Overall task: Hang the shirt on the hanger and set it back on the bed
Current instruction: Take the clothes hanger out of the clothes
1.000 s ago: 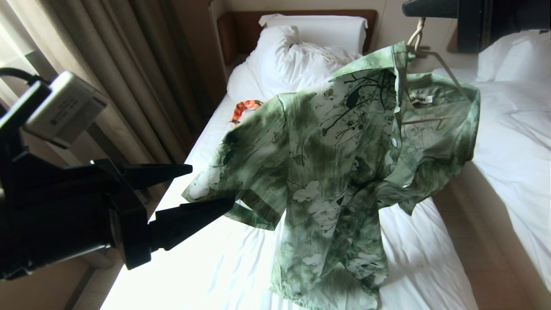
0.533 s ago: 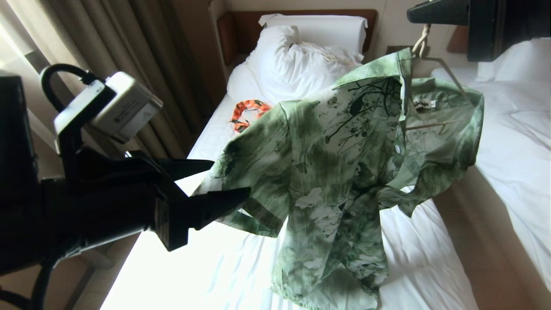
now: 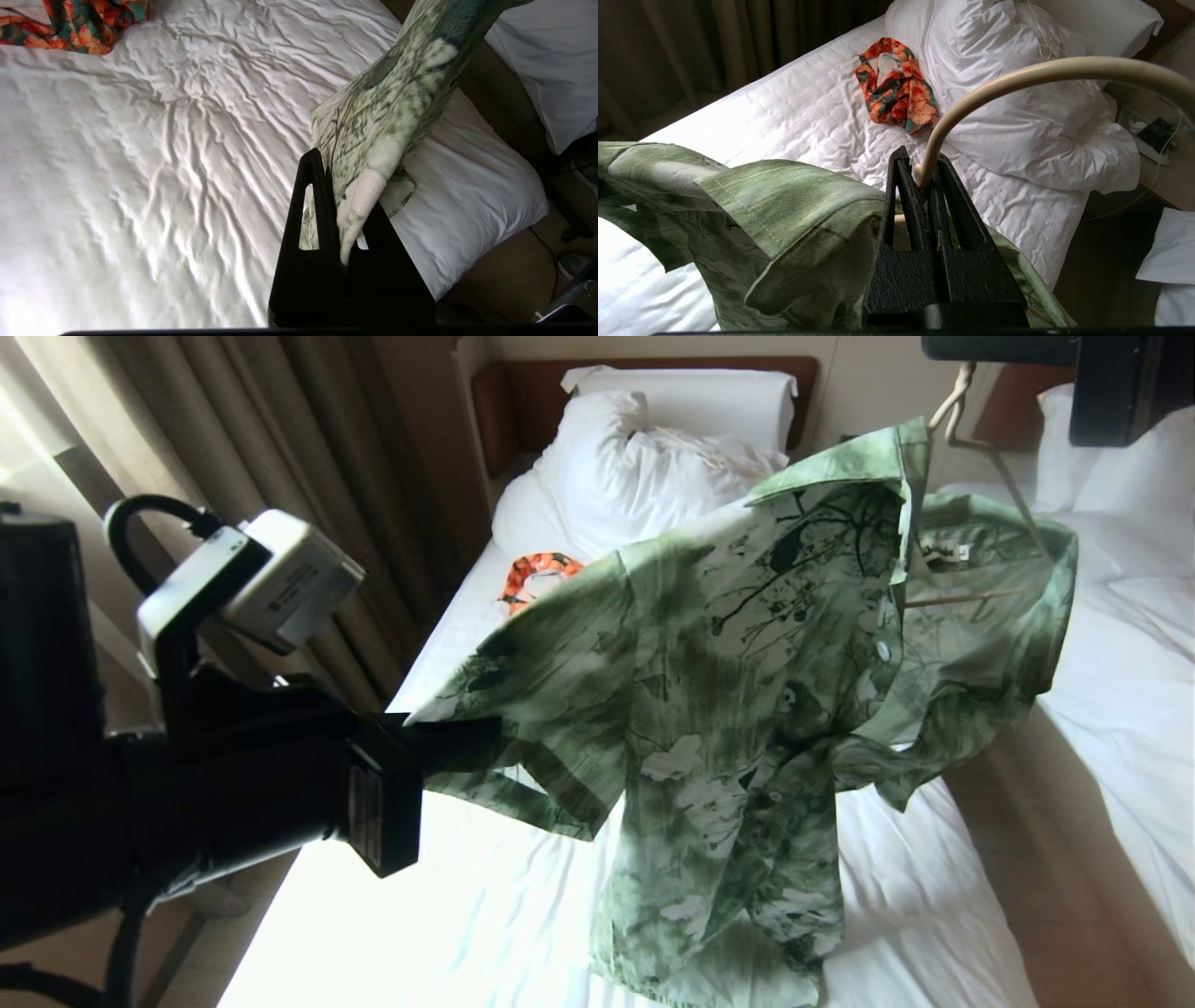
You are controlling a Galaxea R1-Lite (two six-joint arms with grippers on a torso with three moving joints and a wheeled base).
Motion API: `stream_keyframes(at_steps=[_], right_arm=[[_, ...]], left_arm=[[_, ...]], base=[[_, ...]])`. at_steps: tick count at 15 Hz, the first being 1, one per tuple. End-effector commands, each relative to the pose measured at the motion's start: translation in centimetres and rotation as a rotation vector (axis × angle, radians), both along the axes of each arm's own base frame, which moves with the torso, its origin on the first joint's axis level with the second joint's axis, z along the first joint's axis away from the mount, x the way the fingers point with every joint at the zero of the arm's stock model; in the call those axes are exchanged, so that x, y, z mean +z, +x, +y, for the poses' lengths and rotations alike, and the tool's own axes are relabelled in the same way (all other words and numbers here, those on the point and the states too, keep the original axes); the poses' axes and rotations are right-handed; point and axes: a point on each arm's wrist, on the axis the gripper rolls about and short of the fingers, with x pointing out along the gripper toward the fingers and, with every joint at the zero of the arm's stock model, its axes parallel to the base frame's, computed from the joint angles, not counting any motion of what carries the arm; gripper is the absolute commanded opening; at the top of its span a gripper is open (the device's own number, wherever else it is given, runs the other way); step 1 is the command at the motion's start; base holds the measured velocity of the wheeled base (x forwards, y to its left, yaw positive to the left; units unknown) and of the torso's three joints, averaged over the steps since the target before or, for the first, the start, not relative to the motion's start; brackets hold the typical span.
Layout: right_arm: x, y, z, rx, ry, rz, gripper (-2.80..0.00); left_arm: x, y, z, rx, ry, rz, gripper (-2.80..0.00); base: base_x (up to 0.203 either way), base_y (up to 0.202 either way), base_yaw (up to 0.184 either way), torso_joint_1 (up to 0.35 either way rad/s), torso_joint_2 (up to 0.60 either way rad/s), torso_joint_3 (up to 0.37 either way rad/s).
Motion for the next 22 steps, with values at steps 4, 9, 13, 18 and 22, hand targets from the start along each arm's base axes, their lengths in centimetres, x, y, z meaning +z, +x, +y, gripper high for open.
stream_keyframes(at_steps=[4, 9, 13, 18, 22], right_arm=[[0.6, -0.6, -1.4, -0.029, 0.015, -0.02, -2.8], [0.6, -0.7, -1.5, -0.03, 0.014, -0.019, -2.8], [0.5, -0.6, -1.7, -0.043, 0.012, -0.02, -2.8], [0.6, -0.7, -2.0, -0.05, 0.014, -0.025, -2.8], [0.6, -0.8, -2.4, -0.062, 0.013, -0.025, -2.8]], left_arm=[[0.6, -0.8, 1.4, 0.075, -0.067, 0.019, -2.8], [-1.1, 0.7, 3.1, 0.183, -0.073, 0.091, -2.8], [-2.3, 1.3, 3.7, 0.184, -0.11, 0.127, -2.8], [-3.6, 1.7, 3.6, 0.185, -0.113, 0.126, -2.8], [-5.0, 2.2, 3.4, 0.196, -0.107, 0.136, -2.8]], base=[[0.0, 0.0, 0.0, 0.0, 0.0, 0.0], [0.0, 0.0, 0.0, 0.0, 0.0, 0.0], [0.0, 0.0, 0.0, 0.0, 0.0, 0.0], [0.0, 0.0, 0.0, 0.0, 0.0, 0.0], [0.0, 0.0, 0.0, 0.0, 0.0, 0.0]])
